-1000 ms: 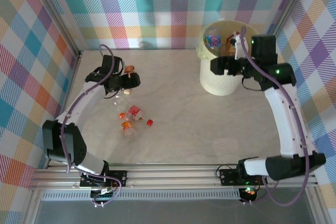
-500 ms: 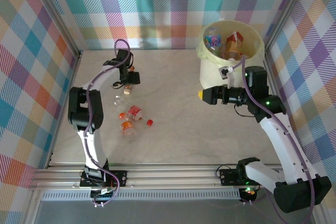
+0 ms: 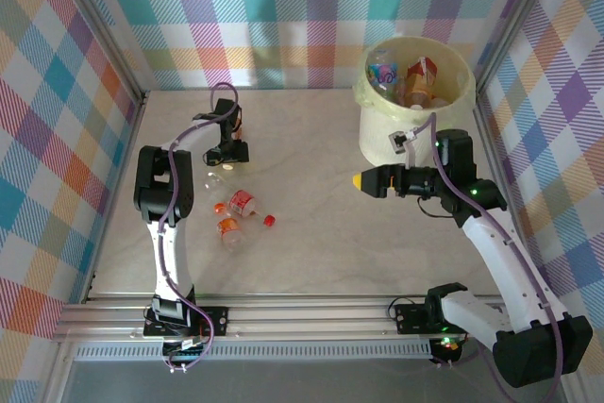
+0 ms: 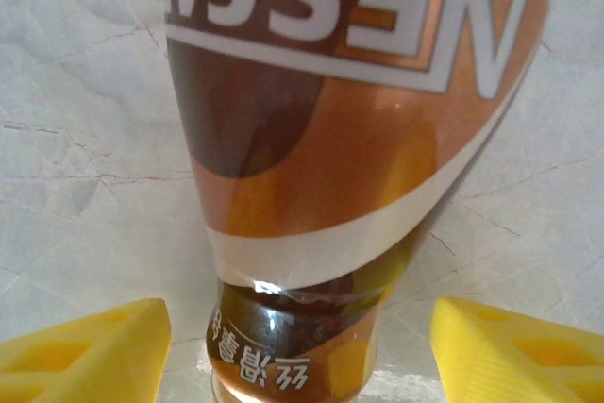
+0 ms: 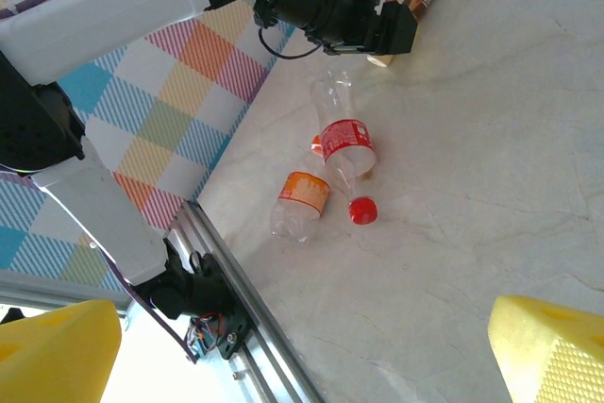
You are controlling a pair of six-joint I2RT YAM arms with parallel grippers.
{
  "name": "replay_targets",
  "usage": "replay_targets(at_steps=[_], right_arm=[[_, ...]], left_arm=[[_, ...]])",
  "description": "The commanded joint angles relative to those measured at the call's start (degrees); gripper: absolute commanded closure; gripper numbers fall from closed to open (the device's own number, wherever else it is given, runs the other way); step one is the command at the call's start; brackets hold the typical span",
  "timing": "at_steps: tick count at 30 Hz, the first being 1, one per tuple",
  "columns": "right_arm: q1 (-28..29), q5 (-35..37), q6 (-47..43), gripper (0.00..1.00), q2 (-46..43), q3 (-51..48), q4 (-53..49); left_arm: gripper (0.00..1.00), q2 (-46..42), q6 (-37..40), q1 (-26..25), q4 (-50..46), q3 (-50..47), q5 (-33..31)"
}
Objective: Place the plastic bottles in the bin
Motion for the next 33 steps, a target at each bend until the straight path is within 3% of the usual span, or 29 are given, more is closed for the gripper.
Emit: replay_targets(at_steps=[1,9,14,23,33], right_arm=[[0.3,-1.5,1.6,0.00,0.0,-1.0,2.7],[0.3,3.8,6.7,0.00,0.7,-3.0,5.2],[0.3,3.1,8.7,0.00,1.5,-3.9,6.9],[0.3,7.0,10.2,0.00,1.8,-6.0,8.5],[0.4,9.7,15.8,0.00,5.9,-8.0,12.8]], left_arm=[[0.31,0.9,-0.3,0.5,0.5,0.6,0.3],[0.38,-0.3,-1.2,-0.4,1.8,-2.1,-0.5],[0.44,0.2,-1.6,-0.7,2.0,-2.2,-1.0],[0.64,-3.4,-2.4,-2.6,3.5,-4.4,-1.8],[0.69,-12.0,-3.9,-8.0,4.2,-5.6,3.3]])
